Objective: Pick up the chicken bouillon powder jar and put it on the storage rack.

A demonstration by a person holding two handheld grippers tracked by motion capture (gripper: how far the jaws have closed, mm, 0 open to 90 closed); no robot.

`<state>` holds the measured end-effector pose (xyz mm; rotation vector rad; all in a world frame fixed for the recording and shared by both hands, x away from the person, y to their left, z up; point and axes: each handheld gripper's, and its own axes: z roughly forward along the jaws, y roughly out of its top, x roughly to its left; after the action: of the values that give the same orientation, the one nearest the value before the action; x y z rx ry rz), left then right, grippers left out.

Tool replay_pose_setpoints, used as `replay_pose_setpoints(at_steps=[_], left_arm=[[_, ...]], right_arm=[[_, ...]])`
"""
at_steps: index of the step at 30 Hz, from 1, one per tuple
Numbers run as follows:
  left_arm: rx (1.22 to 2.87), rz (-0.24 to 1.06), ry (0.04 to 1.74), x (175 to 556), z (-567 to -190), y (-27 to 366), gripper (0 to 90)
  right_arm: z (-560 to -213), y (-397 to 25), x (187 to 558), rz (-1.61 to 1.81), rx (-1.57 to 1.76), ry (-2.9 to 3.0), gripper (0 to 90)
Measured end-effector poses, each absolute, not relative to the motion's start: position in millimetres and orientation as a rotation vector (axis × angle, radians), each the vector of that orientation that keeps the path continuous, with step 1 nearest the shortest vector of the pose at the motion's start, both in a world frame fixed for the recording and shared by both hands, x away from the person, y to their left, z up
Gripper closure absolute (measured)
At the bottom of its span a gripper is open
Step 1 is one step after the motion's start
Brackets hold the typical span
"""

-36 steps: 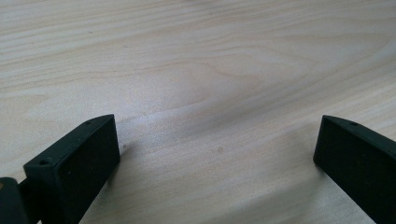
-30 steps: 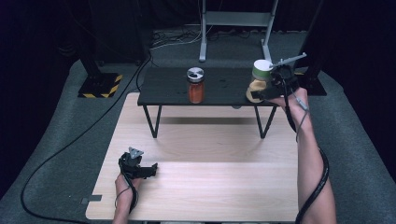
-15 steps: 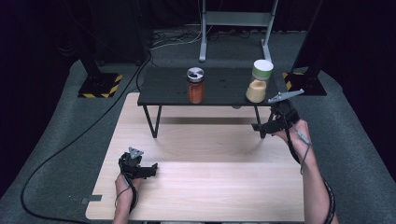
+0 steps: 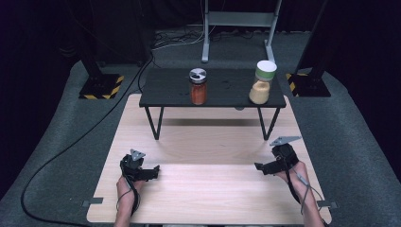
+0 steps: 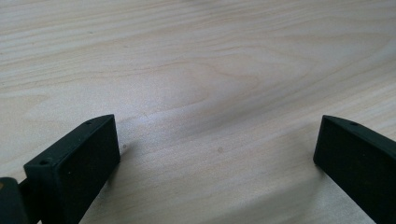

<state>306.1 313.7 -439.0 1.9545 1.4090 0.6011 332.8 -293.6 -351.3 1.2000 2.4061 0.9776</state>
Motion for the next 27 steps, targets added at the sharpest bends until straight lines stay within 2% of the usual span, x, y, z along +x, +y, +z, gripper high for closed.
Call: replay_pose_setpoints(at_steps=[2,6,12,27], left_arm=[[1.954,0.601,1.41,306,-439,314,0.1],[1.954,0.601,1.41,306,-439,314,0.1],[1.954,0.601,1.409,306,-439,314,0.1],[1.954,0.602,1.409,306,-439,314,0.1]], right_arm=[[-375,-305,322,1.06,1.209,2.385,0.0],[-400,-309,306,1.091,1.205,2.362,0.0],[-424,-312,287,1.126,1.21,2.326,0.0],[-438,-310,275,1.101,1.231,2.274,0.0]])
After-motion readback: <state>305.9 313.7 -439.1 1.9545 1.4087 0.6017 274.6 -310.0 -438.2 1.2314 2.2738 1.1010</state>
